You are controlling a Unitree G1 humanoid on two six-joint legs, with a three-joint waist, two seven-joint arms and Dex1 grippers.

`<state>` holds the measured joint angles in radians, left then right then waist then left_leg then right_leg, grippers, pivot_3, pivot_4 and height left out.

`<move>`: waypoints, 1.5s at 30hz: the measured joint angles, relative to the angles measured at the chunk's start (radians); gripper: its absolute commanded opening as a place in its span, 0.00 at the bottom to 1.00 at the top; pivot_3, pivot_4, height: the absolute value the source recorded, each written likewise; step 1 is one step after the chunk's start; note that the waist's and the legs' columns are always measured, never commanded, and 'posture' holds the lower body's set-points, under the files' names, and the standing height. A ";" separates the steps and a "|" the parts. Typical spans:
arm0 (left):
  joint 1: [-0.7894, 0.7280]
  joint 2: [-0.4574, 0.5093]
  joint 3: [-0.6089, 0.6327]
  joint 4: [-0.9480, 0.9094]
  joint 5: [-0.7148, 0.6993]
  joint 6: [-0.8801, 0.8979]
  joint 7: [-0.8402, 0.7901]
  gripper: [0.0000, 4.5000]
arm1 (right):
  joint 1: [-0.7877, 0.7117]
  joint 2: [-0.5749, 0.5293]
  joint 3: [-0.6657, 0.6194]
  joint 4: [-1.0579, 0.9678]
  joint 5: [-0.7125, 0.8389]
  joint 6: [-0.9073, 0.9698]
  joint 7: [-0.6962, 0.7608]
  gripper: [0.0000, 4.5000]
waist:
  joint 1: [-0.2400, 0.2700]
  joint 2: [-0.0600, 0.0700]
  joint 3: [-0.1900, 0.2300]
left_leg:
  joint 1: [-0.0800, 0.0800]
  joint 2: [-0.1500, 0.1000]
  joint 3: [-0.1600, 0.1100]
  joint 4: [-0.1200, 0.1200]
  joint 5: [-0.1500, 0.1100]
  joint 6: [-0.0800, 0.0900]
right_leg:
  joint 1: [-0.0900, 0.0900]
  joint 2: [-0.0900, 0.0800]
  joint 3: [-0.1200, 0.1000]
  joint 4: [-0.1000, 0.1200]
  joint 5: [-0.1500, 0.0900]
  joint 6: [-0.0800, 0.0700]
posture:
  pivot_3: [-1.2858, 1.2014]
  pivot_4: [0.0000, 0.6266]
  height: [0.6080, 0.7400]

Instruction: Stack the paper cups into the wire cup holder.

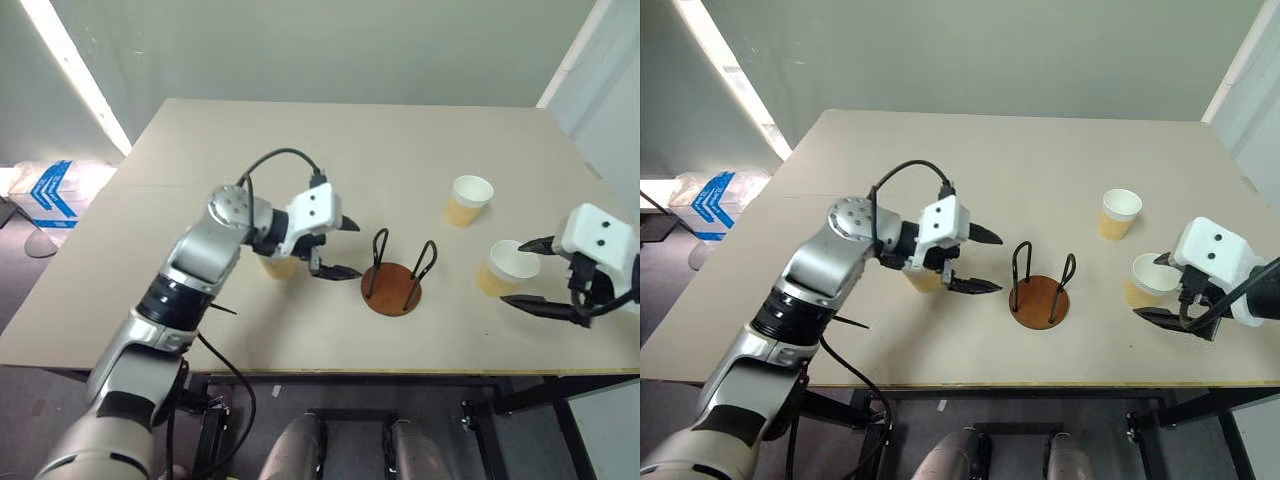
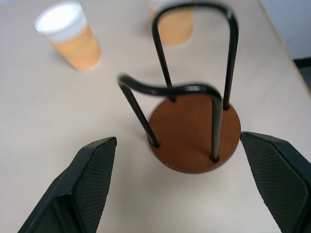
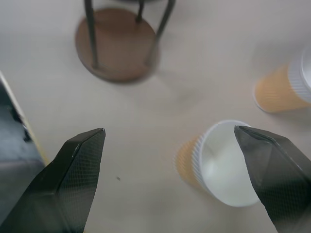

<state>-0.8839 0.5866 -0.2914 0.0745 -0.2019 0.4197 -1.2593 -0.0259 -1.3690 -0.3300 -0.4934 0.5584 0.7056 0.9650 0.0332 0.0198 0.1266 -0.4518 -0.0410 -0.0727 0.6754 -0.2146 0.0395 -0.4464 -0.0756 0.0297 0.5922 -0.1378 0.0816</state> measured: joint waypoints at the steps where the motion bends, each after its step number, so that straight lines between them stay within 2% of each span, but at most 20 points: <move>1: -0.010 0.000 0.015 0.004 -0.011 0.000 -0.001 0.99 | -0.009 0.000 0.026 0.012 -0.018 -0.013 0.006 1.00 | 0.000 0.000 0.000 | 0.000 0.000 0.000 0.000 0.000 0.000 | 0.000 0.000 0.000 0.000 0.000 0.000 | 0.52 0.24 1.00; 10: -0.078 -0.001 0.075 0.047 -0.033 0.001 0.006 0.99 | -0.196 0.003 0.279 0.177 -0.185 -0.137 0.105 1.00 | -0.003 0.000 0.000 | 0.000 0.000 0.000 0.000 0.000 0.000 | 0.000 0.000 0.000 0.000 0.003 0.005 | 0.52 0.24 1.00; 11: -0.078 -0.001 0.075 0.047 -0.033 0.001 0.007 1.00 | -0.215 0.007 0.301 0.198 -0.204 -0.150 0.115 0.96 | -0.002 0.000 0.000 | 0.000 0.000 0.000 0.001 0.000 -0.001 | 0.000 0.000 0.000 0.000 0.003 0.005 | 0.52 0.24 1.00; 14: -0.074 -0.002 0.075 0.042 -0.033 0.003 0.019 1.00 | -0.259 0.031 0.361 0.256 -0.260 -0.185 0.149 0.79 | -0.003 0.000 0.000 | 0.000 0.000 0.000 0.001 0.000 -0.001 | 0.000 0.000 0.000 0.000 0.003 0.005 | 0.52 0.24 1.00; 23: -0.047 -0.008 0.076 0.019 -0.036 0.023 0.026 1.00 | -0.344 0.104 0.458 0.350 -0.365 -0.243 0.207 0.05 | -0.003 0.000 0.000 | 0.000 0.001 0.000 0.001 0.000 -0.001 | 0.000 0.000 -0.001 0.000 0.004 0.003 | 0.52 0.24 1.00; 24: -0.046 -0.008 0.076 0.019 -0.036 0.024 0.027 1.00 | -0.345 0.110 0.460 0.357 -0.371 -0.248 0.212 0.01 | -0.003 0.000 0.000 | 0.000 0.001 0.000 0.001 0.000 -0.001 | 0.000 0.000 -0.001 0.000 0.004 0.003 | 0.52 0.24 1.00; 30: -0.044 -0.007 0.078 0.019 -0.036 0.023 0.039 1.00 | -0.360 0.122 0.451 0.379 -0.386 -0.254 0.246 0.01 | -0.003 0.000 0.000 | 0.000 0.001 0.001 0.001 0.000 -0.001 | 0.000 0.000 -0.001 0.000 0.003 -0.005 | 0.52 0.24 1.00; 35: -0.022 0.027 0.087 0.021 -0.037 0.003 0.031 1.00 | -0.385 0.071 0.319 0.269 -0.266 -0.147 0.309 0.01 | -0.006 0.001 0.000 | 0.000 0.001 0.001 0.000 0.000 -0.002 | -0.001 0.000 -0.001 0.001 0.002 -0.007 | 0.52 0.24 1.00; 40: -0.008 0.066 0.103 0.021 -0.047 -0.012 -0.004 1.00 | -0.672 0.016 0.258 0.064 -0.075 0.003 0.371 0.01 | -0.013 -0.001 0.000 | 0.000 0.001 -0.001 -0.003 0.001 -0.003 | -0.002 0.002 -0.001 0.001 -0.001 -0.011 | 0.52 0.24 1.00; 42: -0.008 0.071 0.104 0.022 -0.055 -0.015 -0.019 1.00 | -0.761 0.025 0.286 0.017 -0.039 0.035 0.384 0.01 | -0.015 -0.002 -0.001 | 0.000 0.001 -0.002 -0.003 0.000 -0.003 | -0.002 0.002 -0.002 0.001 -0.003 -0.012 | 0.52 0.24 1.00; 45: -0.020 0.073 0.118 0.028 -0.074 -0.015 -0.030 1.00 | -0.887 0.104 0.404 0.004 -0.036 0.057 0.400 0.01 | -0.017 -0.002 0.000 | -0.001 0.000 -0.002 -0.003 0.000 -0.003 | -0.004 0.001 -0.001 0.001 -0.002 -0.013 | 0.52 0.24 1.00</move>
<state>-0.9043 0.6598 -0.1737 0.1023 -0.2759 0.4045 -1.2897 -0.9127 -1.2653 0.0745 -0.4892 0.5229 0.7627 1.3654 0.0161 0.0175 0.1261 -0.4529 -0.0406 -0.0747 0.6726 -0.2141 0.0367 -0.4504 -0.0745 0.0283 0.5932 -0.1398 0.0686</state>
